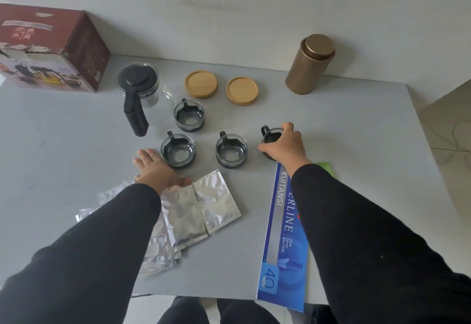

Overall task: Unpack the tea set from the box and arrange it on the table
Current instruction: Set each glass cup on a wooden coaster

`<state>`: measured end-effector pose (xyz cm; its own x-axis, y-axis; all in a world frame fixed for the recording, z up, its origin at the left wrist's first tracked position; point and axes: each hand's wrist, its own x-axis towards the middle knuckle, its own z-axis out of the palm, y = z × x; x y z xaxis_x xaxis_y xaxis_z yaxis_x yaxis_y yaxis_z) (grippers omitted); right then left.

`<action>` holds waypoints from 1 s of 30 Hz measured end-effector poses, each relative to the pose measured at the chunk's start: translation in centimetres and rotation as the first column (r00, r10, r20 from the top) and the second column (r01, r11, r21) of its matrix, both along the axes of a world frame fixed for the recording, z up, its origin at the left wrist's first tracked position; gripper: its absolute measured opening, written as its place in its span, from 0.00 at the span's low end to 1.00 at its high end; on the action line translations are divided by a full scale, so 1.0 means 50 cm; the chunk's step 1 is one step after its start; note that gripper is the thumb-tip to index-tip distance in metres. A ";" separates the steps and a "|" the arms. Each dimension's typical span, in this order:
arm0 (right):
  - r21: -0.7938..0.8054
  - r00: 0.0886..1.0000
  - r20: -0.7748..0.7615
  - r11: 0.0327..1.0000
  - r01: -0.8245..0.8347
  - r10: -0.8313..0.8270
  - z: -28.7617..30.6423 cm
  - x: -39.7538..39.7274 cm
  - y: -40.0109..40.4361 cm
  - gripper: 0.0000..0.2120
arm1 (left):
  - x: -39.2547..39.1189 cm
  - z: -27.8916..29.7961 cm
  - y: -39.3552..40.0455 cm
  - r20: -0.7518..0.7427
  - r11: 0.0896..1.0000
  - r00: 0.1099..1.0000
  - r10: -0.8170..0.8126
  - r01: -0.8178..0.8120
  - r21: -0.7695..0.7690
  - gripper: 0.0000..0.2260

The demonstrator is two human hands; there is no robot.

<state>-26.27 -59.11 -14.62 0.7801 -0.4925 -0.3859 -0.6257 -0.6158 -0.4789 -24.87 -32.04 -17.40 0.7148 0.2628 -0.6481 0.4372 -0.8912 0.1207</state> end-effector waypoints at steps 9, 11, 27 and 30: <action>-0.077 0.991 0.098 0.994 -0.083 0.091 0.038 0.125 0.018 0.34 | 0.004 -0.024 0.009 -0.001 1.000 1.000 -0.006 0.006 -0.001 0.63; -0.059 0.986 0.104 0.990 -0.127 0.133 0.030 0.162 0.036 0.35 | 0.009 -0.032 0.012 -0.017 0.999 0.999 -0.038 0.038 0.032 0.64; -0.153 0.975 -0.002 0.964 -0.220 0.222 -0.023 0.341 0.090 0.40 | 0.004 -0.010 0.004 -0.046 1.000 0.999 0.002 0.000 0.029 0.63; -0.201 0.975 0.022 0.957 -0.211 0.220 -0.012 0.331 0.094 0.40 | 0.004 -0.009 0.007 -0.045 1.000 0.999 0.006 -0.006 0.006 0.63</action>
